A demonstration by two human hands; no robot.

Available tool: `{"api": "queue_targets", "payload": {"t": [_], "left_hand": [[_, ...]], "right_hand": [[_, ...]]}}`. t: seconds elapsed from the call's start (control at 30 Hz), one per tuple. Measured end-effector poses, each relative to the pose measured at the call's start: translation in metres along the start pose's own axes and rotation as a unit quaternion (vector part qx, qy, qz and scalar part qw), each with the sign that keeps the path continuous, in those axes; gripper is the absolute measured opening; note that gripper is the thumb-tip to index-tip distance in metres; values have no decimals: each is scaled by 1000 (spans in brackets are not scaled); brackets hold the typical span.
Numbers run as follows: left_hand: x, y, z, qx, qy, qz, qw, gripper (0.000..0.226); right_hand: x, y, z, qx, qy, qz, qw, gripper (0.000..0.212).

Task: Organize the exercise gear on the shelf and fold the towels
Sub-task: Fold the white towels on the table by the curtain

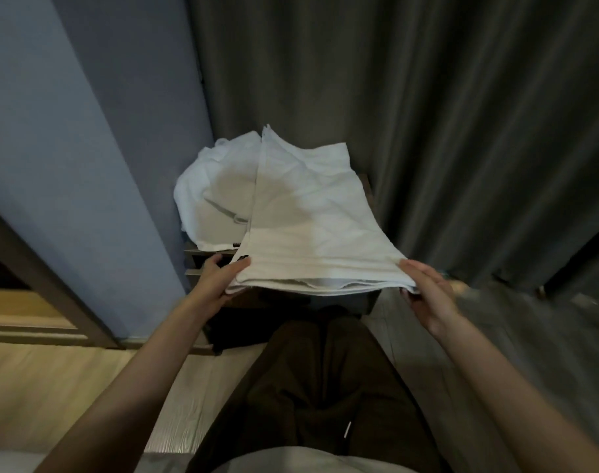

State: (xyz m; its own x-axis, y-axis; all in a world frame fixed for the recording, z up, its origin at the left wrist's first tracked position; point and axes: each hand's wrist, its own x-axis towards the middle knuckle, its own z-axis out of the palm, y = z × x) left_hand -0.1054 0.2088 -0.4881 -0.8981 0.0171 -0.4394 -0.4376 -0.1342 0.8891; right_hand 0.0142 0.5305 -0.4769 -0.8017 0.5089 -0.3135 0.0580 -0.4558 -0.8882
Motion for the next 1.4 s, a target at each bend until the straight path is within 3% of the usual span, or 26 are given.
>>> {"api": "queue_targets", "payload": {"t": [0.07,0.17,0.3,0.43,0.63,0.77,0.83,0.9,0.97,1.03,1.1,1.13,1.17,1.3,1.4], "left_hand": [[4,14,3,-17,-21,21,999,61],[16,36,17,-65,-59,6,996,23],[35,64,41,-200,-82,-47,975,37],[60,86,57,-280,-66,-90,953,29],[111,100,82,-258,-25,-99,961,15],[137,81,84,-285,16,-93,954,37],[142,67,88,-272,42,-43,960,35],[142,51,97,-190,92,66,975,36],[136,37,110,17,122,265,956,42],[134,19,124,237,52,443,863,40],[139,9,137,476,-31,486,732,47],[145,5,140,576,-37,451,681,51],[150,4,139,624,-18,418,660,54],[160,4,120,631,43,395,666,50],[164,3,112,654,66,352,667,56]], "right_hand": [[3,-6,6,21,1,-1,1000,8],[15,-18,18,54,9,1,999,7],[39,-35,35,64,0,21,998,25],[70,-51,59,79,9,22,997,37],[132,-55,90,76,19,49,996,24],[174,-40,95,45,2,68,997,31],[184,-31,96,-58,-29,59,996,38],[187,-22,96,-272,-48,-36,960,51],[185,-8,94,-462,-107,-182,861,56],[180,9,101,-617,-168,-285,714,54],[177,24,111,-690,-205,-297,627,52],[178,30,114,-708,-204,-290,611,50],[181,34,114,-719,-197,-278,606,49],[203,36,93,-760,-161,-237,584,47],[215,35,77,-753,-169,-214,598,49]]}}
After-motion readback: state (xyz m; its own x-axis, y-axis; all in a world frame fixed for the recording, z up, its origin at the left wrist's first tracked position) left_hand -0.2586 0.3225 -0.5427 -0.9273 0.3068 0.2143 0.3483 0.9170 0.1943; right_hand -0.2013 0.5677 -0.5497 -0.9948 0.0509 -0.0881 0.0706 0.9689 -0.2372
